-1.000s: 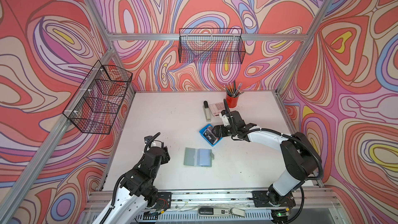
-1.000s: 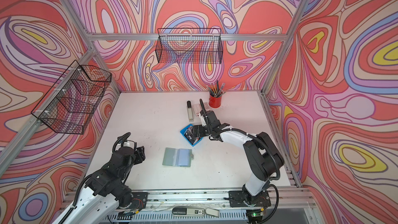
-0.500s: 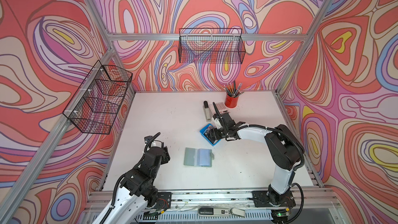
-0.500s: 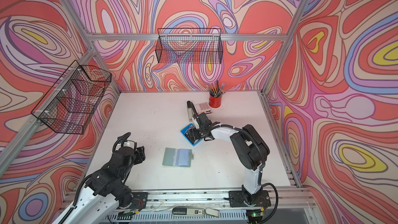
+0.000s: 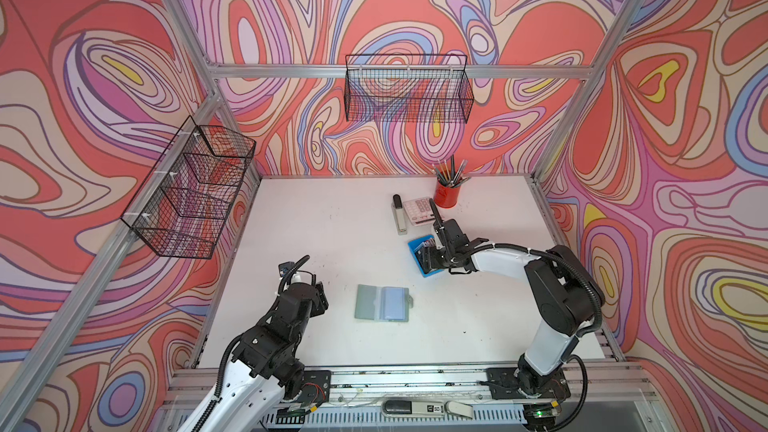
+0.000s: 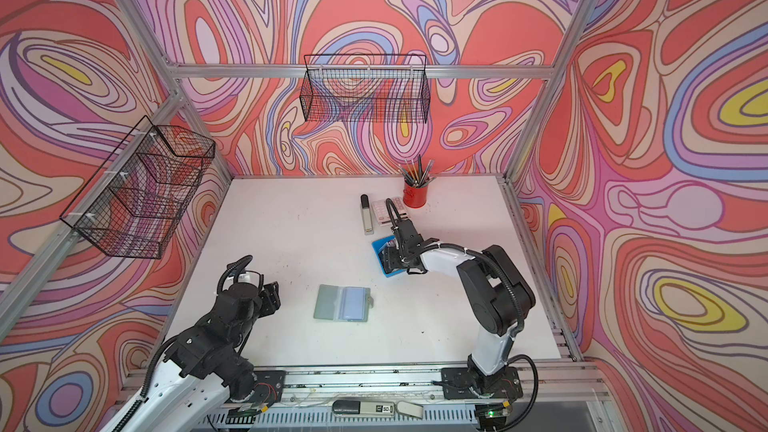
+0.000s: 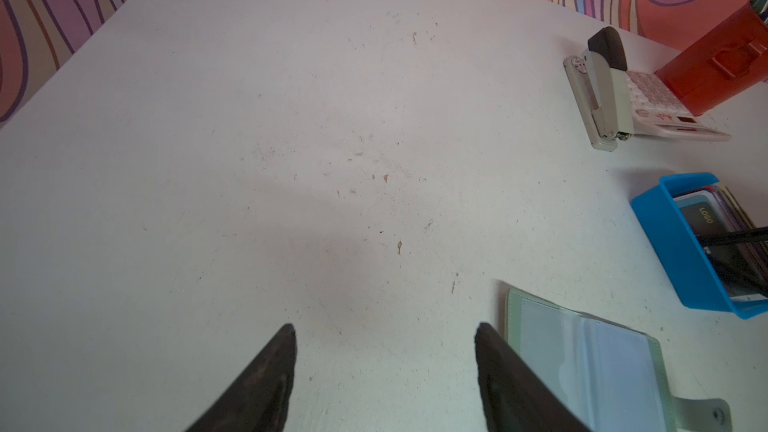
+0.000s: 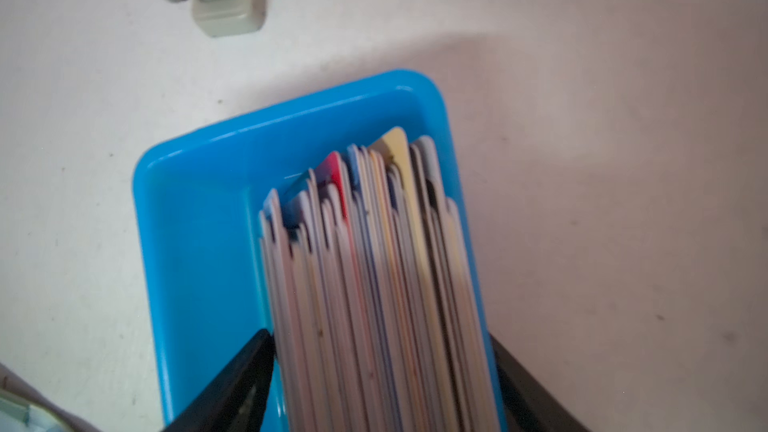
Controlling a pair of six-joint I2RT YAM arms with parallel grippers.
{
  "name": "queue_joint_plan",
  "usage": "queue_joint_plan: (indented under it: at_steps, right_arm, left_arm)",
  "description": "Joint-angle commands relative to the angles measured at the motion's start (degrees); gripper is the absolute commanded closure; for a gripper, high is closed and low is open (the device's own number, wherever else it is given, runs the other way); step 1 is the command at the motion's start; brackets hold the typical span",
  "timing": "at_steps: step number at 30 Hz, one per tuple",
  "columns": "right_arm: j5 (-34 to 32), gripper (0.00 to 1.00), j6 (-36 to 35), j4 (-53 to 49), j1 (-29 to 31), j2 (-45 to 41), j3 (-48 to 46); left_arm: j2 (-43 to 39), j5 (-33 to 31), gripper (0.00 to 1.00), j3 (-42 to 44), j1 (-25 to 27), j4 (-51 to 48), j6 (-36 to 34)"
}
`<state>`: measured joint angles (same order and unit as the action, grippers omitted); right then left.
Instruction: Put the credit cards into the card holder
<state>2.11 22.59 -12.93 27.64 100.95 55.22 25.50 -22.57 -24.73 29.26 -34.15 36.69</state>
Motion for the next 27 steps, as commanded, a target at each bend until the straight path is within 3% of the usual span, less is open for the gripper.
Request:
queue_joint_plan:
  at_steps: [1,15,27]
  right_arm:
    - [-1.57,0.21,2.11,-3.26,-0.39,-2.86,-1.66]
    - [-6.23,0.18,0.67,-11.21,0.87,-4.62,5.40]
    - [-8.45,0.27,0.81,-13.73,2.94,-2.60,7.68]
  left_arm:
    - [-0.14,-0.68,0.30,0.39,-0.21,-1.27,0.81]
    - [0.01,-0.90,0.30,0.41,-0.24,-1.27,0.77]
    - [-0.08,-0.75,0.30,0.42,-0.18,-1.27,0.76]
